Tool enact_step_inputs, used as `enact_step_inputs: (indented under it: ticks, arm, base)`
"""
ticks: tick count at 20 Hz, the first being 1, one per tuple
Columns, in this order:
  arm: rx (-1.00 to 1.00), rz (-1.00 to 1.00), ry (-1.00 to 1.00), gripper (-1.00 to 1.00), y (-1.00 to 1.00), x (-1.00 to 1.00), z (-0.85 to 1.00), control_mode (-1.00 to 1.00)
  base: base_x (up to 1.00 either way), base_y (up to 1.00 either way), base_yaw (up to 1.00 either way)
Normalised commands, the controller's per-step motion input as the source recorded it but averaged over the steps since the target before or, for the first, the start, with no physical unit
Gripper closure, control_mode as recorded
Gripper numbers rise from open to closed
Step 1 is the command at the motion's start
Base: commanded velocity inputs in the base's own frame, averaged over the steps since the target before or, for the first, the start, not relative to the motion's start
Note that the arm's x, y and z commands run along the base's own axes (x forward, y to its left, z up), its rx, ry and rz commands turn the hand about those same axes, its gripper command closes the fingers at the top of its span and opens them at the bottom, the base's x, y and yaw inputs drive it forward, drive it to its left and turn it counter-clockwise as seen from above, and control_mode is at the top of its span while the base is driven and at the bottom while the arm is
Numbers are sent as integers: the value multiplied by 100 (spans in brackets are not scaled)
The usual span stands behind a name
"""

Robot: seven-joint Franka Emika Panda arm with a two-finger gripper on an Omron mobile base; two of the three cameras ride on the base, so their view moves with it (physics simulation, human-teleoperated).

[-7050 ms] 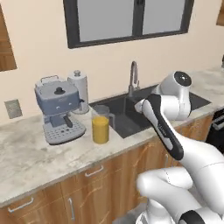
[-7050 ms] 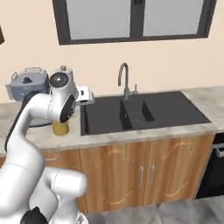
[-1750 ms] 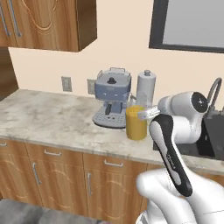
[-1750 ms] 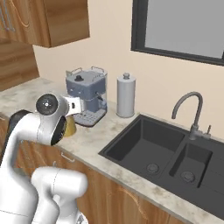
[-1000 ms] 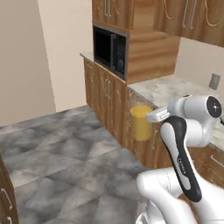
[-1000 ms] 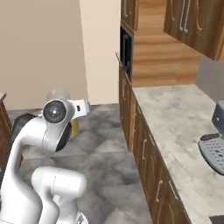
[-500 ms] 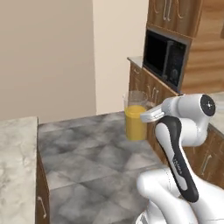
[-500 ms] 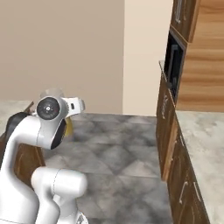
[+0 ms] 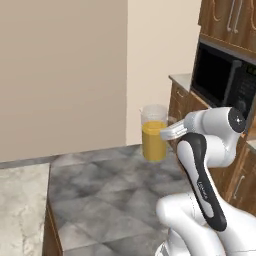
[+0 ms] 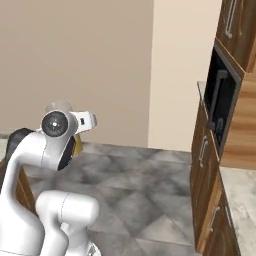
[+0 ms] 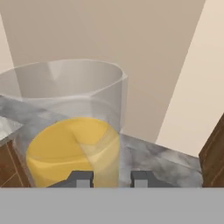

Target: Place the pitcher and cup on the dining counter for serving.

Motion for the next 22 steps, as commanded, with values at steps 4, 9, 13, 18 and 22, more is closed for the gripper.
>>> enact_step_inputs:
  ticks: [4,9,13,18,22]
  arm:
    - [0,0,0,100,0,0,0,100]
    - [0,0,0,100,0,0,0,100]
    - [0,0,0,100,0,0,0,100]
    - [0,0,0,100,0,0,0,100]
    - [0,0,0,100,0,0,0,100]
  base:
    - [100,-13,22]
    - [100,-17,28]
    - [83,-11,69]
    - [80,-12,83]
    - [94,-36,77]
